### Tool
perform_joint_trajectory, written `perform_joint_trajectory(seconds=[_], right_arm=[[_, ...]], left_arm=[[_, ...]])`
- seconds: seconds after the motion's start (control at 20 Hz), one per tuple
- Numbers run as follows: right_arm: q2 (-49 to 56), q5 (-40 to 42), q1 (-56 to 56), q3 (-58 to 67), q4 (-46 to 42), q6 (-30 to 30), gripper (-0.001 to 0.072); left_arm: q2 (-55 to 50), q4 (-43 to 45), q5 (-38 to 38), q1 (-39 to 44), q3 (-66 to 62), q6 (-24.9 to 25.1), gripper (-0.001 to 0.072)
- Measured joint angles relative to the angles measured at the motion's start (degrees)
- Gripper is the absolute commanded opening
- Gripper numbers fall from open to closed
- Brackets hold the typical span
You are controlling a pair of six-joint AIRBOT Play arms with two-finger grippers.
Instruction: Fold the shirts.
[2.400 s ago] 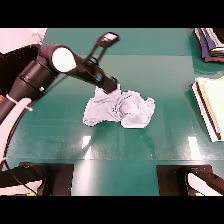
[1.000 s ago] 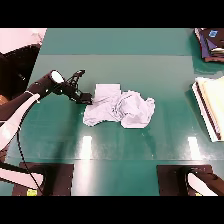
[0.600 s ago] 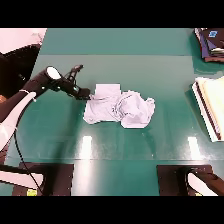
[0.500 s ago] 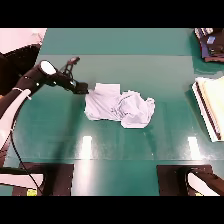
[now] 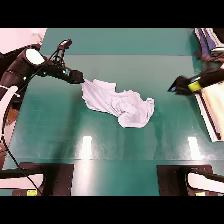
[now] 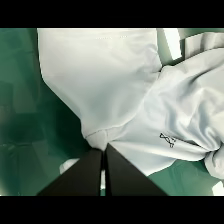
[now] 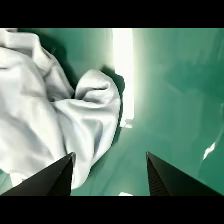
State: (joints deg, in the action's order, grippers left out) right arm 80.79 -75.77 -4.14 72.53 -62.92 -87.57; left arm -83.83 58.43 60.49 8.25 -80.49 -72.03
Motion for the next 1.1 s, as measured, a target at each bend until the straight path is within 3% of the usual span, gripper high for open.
perform_joint_trajectory(seconds=[0.15, 0.25, 0.3, 0.35, 0.4, 0.65, 1.1], right_arm=[[6.4, 4.8, -2.2, -3.0, 4.4, 1.9, 0.0482], [10.0, 7.3, -3.9, -3.0, 5.9, 2.7, 0.0371], [11.5, 7.8, -4.7, -2.6, 6.4, 2.9, 0.026], [12.6, 8.5, -5.5, -2.0, 6.6, 3.2, 0.0067], [13.5, 9.2, -6.0, -1.3, 6.9, 3.7, 0.0016], [11.1, 11.9, -6.4, 4.1, 7.3, 5.2, 0.0016], [-13.7, 9.1, 1.7, 21.8, 4.6, 6.6, 0.0015]], left_arm=[[0.1, 0.1, 0.1, 0.0, -0.1, 0.0, 0.0022], [0.2, 0.2, 0.1, 0.0, -0.2, 0.0, 0.0022], [0.2, 0.2, 0.1, 0.0, -0.2, 0.0, 0.0021], [0.2, 0.3, 0.1, 0.0, -0.2, 0.0, 0.0022], [0.2, 0.3, 0.0, 0.0, -0.2, 0.0, 0.0021], [2.7, 0.8, 0.1, -0.9, -1.0, -0.7, 0.0021], [23.8, 2.1, -1.6, -6.3, -13.8, -1.8, 0.0021]])
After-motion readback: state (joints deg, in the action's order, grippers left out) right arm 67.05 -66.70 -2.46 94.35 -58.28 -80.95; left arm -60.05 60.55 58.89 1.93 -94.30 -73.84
